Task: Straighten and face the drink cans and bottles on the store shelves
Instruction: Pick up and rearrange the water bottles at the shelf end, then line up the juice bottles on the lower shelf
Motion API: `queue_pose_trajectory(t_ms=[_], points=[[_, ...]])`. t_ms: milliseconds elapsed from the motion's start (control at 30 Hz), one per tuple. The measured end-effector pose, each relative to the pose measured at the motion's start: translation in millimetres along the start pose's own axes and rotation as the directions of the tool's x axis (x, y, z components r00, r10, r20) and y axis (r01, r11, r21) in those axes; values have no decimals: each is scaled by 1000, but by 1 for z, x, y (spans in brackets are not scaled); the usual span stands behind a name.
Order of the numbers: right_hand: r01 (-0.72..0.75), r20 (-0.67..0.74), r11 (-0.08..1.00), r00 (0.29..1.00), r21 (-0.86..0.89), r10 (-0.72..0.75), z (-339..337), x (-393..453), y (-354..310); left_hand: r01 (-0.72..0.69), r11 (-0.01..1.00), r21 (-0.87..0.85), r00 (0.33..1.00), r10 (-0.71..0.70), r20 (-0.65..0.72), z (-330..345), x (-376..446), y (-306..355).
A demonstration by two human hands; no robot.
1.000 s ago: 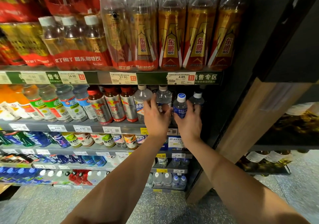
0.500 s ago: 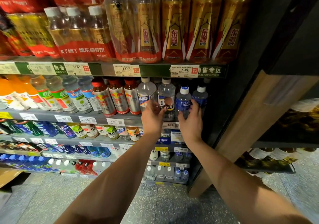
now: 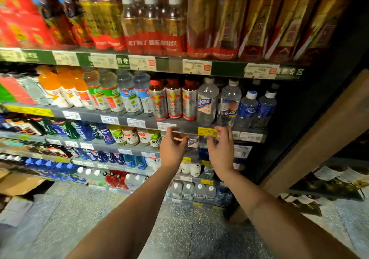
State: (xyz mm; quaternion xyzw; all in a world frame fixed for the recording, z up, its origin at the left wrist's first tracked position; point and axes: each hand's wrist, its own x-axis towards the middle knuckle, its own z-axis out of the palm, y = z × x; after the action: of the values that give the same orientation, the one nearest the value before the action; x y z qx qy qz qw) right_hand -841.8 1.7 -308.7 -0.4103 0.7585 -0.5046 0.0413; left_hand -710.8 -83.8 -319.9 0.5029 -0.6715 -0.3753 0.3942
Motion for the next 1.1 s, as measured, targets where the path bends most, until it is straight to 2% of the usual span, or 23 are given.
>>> queue_pose_trajectory(t_ms=[167, 300, 467, 567, 767, 900, 1100], points=[[10, 18, 999, 1000, -37, -9, 48, -41, -36, 15, 1000, 28, 996, -17, 82, -69, -8, -37], [-160, -26, 987, 987, -1, 160, 87, -73, -58, -18, 999, 31, 977, 11, 214, -112, -14, -70], [-268, -5, 962, 963, -56, 268, 114, -96, -56, -30, 998, 61, 945, 9, 326, -129, -11, -107], [-328, 10, 943, 944, -63, 329, 119, -94, -42, -17, 999, 33, 930, 4, 367, -116, -9, -121], [-457, 7, 889, 889, -11, 457, 145, -75, 18, 46, 999, -6, 953, -42, 302, -55, 4, -157], [-435, 26, 900, 900, -13, 435, 169, -58, 68, 105, 994, -35, 960, -92, 264, -2, 19, -188], [-414, 34, 899, 910, 139, 414, 200, -35, 118, 138, 978, -157, 975, -106, 194, 61, 44, -208]])
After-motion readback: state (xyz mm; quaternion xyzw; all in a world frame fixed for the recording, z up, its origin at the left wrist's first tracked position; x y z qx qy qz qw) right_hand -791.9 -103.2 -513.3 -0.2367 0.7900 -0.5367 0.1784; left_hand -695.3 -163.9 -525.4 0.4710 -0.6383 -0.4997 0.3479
